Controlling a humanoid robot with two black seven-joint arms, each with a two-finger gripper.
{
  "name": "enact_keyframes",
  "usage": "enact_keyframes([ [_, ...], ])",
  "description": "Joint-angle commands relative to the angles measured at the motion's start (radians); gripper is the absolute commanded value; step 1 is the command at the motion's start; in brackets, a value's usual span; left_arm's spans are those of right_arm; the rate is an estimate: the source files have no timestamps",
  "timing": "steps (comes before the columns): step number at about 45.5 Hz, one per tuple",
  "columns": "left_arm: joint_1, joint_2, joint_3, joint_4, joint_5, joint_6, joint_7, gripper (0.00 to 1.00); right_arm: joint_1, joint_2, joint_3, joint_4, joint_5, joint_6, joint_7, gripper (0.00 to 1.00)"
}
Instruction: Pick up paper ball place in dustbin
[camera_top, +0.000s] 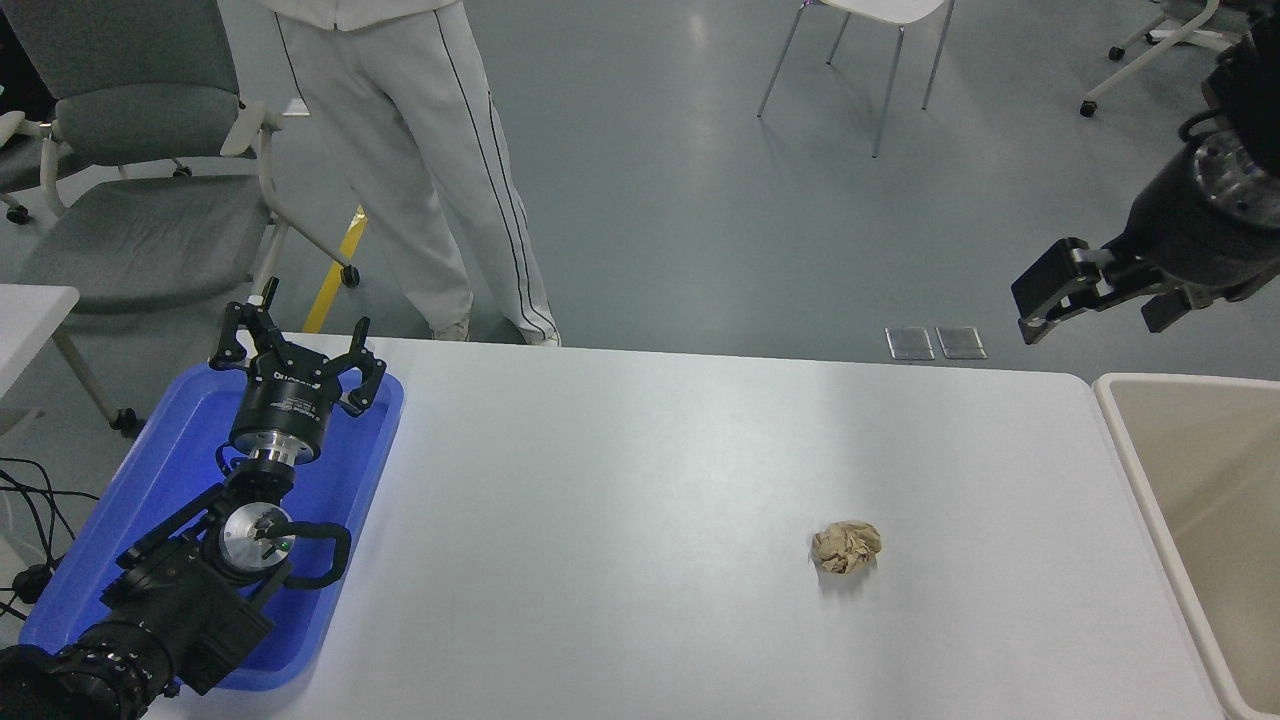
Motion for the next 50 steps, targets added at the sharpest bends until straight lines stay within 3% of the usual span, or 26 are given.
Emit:
enact_keyframes([
  [1,0.0,-0.001,0.0,0.0,0.0,0.0,0.0,1.0,-0.051,0.0,0.077,-0.022,0.0,0.0,0.0,1.0],
  [29,-0.002,-0.001,0.0,0.0,0.0,0.0,0.0,1.0,-0.298,0.08,0.233,-0.03,-0.001,0.0,-0.002,1.0],
  [40,-0.002,-0.001,0.0,0.0,0.0,0.0,0.0,1.0,-0.398,0.103,0.238,-0.03,-0.001,-0.29,-0.002,1.0],
  [50,-0.002,-0.001,0.0,0.0,0.0,0.0,0.0,1.0,-0.493,0.114,0.25,-0.033,-0.02,-0.439,-0.002,1.0],
])
